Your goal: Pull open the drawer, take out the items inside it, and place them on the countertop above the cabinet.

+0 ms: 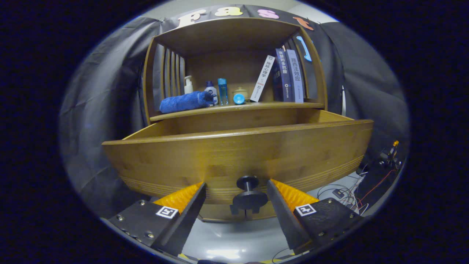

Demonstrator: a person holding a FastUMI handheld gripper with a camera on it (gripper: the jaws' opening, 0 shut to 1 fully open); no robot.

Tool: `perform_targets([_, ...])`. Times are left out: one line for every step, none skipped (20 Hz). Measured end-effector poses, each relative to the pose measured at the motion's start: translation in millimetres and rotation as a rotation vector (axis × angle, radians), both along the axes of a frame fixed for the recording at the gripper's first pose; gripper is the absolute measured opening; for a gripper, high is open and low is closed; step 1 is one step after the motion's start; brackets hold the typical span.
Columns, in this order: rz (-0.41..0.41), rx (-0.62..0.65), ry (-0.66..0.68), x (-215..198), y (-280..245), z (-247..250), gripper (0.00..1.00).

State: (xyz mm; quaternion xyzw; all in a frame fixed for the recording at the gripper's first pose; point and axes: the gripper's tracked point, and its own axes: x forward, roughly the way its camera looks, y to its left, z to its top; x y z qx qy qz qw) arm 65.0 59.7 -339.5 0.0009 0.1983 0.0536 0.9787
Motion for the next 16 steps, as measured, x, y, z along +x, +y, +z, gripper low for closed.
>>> perform_targets([0.002,-0.002,0.001,8.5,1.0,1.1,1.0])
perform_targets([0.0,-0.001,-0.002,16.4,2.8,1.0,1.0])
perform_targets([-0.001,0.001,-0.014,24.6,3.9,4.8,1.0])
perform_targets([-0.004,0.006,-0.01,34.4,7.0,2.7,1.0])
perform_targets([-0.007,0.014,-0.009,37.9,8.4,2.4,1.0])
perform_targets([-0.008,0.018,-0.002,49.7,10.0,2.2,1.0])
perform_targets([-0.006,0.02,0.001,58.1,10.9,-0.3,1.0])
perform_targets([-0.005,0.019,0.005,66.6,12.0,0.5,1.0])
perform_targets([-0.006,0.018,0.009,73.7,13.9,-0.1,1.0])
perform_targets([-0.008,0.017,0.012,79.9,14.1,-0.2,1.0])
perform_targets([-0.008,0.017,0.02,86.9,15.2,-1.3,1.0])
perform_targets([-0.01,0.016,0.021,93.8,16.9,-2.2,1.0])
perform_targets([-0.013,0.019,0.03,99.9,17.3,-2.2,1.0])
perform_targets([-0.015,0.022,0.029,106.7,19.3,-2.7,1.0])
perform_targets([-0.013,0.017,0.034,107.7,19.6,-5.2,1.0])
perform_targets([-0.013,0.012,0.035,113.7,20.5,-5.1,1.0])
